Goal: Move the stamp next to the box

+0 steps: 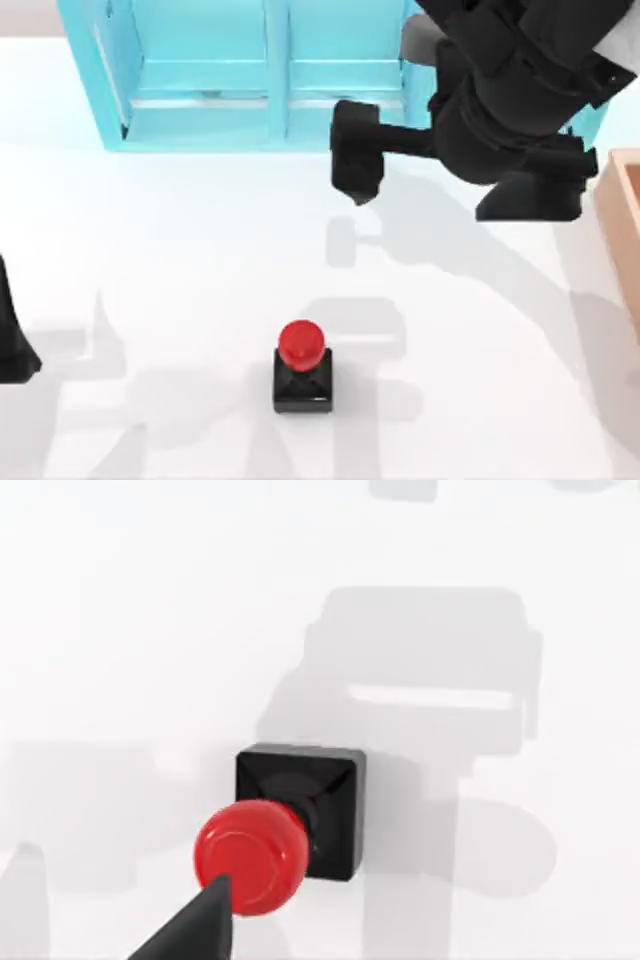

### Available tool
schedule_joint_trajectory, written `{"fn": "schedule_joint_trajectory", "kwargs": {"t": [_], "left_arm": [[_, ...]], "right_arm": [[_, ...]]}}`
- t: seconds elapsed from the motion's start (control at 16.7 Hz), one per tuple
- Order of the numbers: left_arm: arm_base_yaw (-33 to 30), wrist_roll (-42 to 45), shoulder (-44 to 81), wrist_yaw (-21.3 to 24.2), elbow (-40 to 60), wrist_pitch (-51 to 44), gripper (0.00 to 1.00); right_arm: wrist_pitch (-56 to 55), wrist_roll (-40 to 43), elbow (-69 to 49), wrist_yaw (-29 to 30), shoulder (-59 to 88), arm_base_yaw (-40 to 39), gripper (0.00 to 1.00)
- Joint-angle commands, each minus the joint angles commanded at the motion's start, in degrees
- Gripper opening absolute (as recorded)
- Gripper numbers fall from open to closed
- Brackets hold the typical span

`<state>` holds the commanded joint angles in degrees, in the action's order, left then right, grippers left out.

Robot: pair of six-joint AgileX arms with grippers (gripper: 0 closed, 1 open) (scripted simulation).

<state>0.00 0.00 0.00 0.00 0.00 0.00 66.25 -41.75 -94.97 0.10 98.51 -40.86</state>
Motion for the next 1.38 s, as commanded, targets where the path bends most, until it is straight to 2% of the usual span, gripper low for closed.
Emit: {"fn": "schedule_joint_trajectory", "kwargs": {"t": [0.3,0.6,1.02,1.38], "left_arm": [[0.0,0.0,0.0,0.0,0.0,0.0,1.0],[0.0,0.0,0.0,0.0,0.0,0.0,1.0],[0.0,0.0,0.0,0.0,0.0,0.0,1.0],[0.0,0.0,0.0,0.0,0.0,0.0,1.0]], "right_arm": [[13.44,-8.45,-19.63,0.05,20.34,-8.26,1.0],[19.2,-12.05,-28.23,0.08,29.26,-11.81,1.0],[18.15,-11.91,-27.15,0.07,29.19,-11.58,1.0],[3.29,-12.02,-13.07,0.09,29.69,-11.77,1.0]]}}
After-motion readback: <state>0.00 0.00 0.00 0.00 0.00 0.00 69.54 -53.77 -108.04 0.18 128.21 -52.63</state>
